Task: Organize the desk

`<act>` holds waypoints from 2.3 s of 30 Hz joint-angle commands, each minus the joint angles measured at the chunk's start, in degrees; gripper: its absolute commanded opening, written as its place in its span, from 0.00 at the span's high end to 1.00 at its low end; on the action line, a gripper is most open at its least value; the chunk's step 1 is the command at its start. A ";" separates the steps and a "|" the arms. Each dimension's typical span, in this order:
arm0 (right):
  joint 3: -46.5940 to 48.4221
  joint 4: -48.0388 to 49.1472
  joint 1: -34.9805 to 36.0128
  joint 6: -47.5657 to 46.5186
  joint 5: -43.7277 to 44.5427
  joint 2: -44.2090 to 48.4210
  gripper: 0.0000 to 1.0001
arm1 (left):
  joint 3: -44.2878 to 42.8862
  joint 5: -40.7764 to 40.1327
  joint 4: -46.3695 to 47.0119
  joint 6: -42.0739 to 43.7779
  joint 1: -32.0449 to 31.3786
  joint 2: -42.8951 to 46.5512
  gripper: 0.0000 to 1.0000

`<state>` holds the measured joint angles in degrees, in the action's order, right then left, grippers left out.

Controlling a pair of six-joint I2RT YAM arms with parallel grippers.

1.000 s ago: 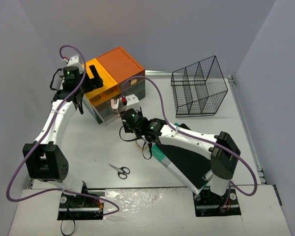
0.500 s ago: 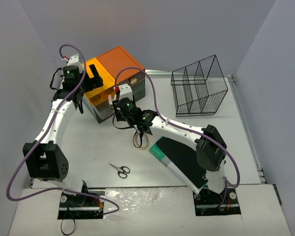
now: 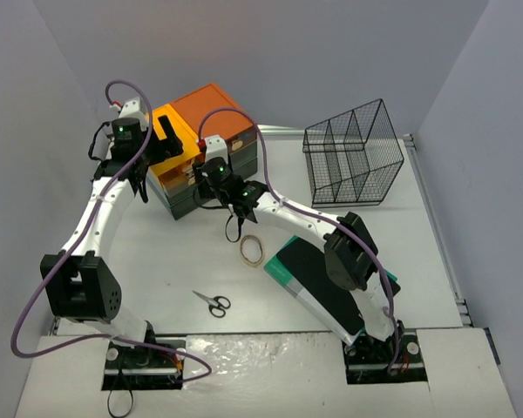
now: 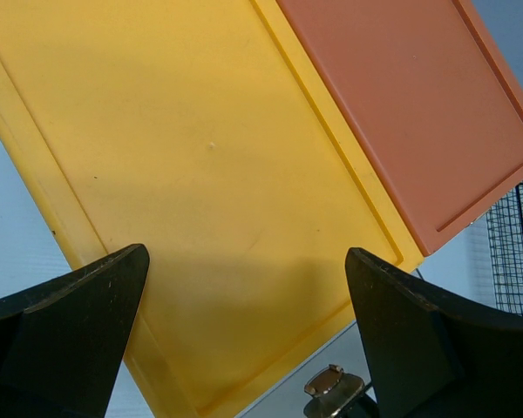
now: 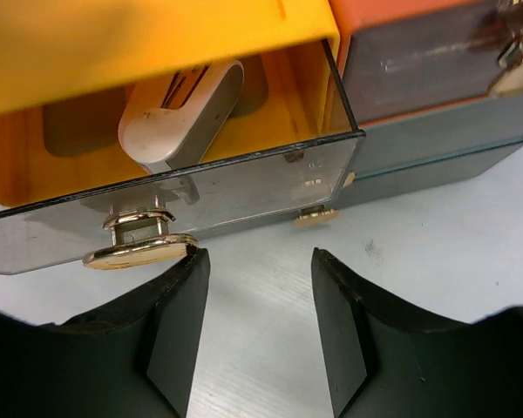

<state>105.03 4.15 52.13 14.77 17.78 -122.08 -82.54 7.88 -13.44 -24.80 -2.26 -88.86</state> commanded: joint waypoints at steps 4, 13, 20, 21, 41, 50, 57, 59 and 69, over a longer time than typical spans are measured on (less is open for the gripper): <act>8.21 7.62 -2.01 1.02 -3.07 -2.08 0.51 | 2.74 -4.28 -13.19 -1.02 2.00 -0.68 0.03; 14.07 8.73 -3.46 6.61 -7.42 -7.50 0.49 | 2.74 -4.50 -13.74 -0.80 2.00 -0.31 0.03; 7.25 8.71 -3.81 10.87 -5.48 -2.92 0.49 | 2.30 -4.98 -14.25 0.10 3.32 -0.17 0.03; 4.28 8.74 -4.34 12.09 -5.34 -0.71 0.49 | 2.30 -5.03 -14.19 0.15 3.75 -0.17 0.03; -29.29 56.82 -18.75 61.09 -34.45 -1.20 0.49 | 2.74 -4.01 -13.10 -1.02 3.84 -0.57 0.03; -24.60 66.87 -18.93 72.11 -38.03 -8.48 0.49 | 2.33 -3.84 -13.04 -0.96 3.82 -1.08 0.03; -21.34 67.71 -18.81 73.52 -38.69 -9.69 0.48 | 2.12 -3.75 -12.77 -1.21 3.84 -1.40 0.03; -19.98 67.54 -18.70 74.06 -39.00 -10.30 0.48 | 2.15 -3.75 -12.87 -1.19 3.76 -1.49 0.03; -16.69 66.08 -18.03 75.48 -39.58 -12.31 0.48 | 1.78 -4.01 -13.27 -0.87 3.84 -1.31 0.03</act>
<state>85.96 66.30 33.45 88.78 -20.38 -135.09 -82.32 8.75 -13.80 -24.77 -1.08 -88.44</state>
